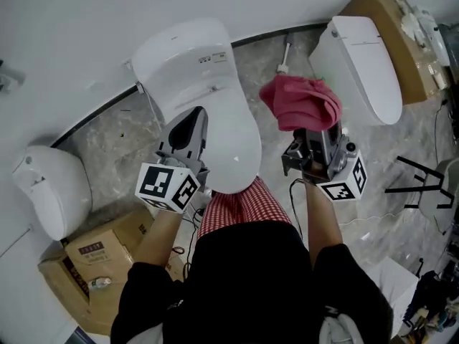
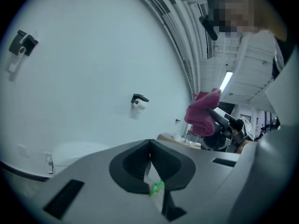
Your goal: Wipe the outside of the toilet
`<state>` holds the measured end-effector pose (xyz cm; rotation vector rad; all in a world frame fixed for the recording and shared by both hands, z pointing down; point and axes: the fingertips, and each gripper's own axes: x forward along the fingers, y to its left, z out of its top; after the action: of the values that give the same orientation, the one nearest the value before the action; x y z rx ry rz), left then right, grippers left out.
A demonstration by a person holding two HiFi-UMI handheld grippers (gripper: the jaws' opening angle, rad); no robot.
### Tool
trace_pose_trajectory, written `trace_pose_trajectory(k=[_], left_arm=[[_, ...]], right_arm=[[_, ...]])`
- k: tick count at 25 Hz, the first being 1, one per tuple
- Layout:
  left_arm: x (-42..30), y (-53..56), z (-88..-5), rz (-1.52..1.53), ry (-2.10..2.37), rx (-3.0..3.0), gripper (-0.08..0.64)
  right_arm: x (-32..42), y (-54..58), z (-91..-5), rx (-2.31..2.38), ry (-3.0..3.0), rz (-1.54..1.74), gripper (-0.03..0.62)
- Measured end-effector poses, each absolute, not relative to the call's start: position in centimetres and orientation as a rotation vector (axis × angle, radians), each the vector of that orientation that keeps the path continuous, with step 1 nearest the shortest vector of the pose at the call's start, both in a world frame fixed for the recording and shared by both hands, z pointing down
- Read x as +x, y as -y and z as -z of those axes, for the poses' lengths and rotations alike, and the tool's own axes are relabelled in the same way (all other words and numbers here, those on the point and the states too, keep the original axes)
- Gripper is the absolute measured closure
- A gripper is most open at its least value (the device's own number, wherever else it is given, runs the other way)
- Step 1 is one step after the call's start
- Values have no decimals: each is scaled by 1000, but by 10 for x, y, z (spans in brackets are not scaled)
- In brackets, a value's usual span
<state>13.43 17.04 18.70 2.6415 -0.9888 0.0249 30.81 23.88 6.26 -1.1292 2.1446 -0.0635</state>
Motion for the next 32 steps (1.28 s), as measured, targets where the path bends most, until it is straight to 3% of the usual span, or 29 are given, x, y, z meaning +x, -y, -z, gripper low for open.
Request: trace_pose_trajectory(k=[8, 17, 24, 32], left_arm=[[144, -214, -117, -24, 1006, 2785, 551], [180, -235, -71, -23, 1102, 2913, 551], [246, -203, -63, 103, 1215, 2862, 551], [319, -178, -72, 49, 1389, 2798, 551]], right_arm=[[332, -295, -10, -1051, -2100, 117, 537], [351, -281, -9, -997, -2281, 74, 537], [433, -245, -17, -934, -2351, 158, 537], [516, -217, -48, -902, -2457, 265, 537]])
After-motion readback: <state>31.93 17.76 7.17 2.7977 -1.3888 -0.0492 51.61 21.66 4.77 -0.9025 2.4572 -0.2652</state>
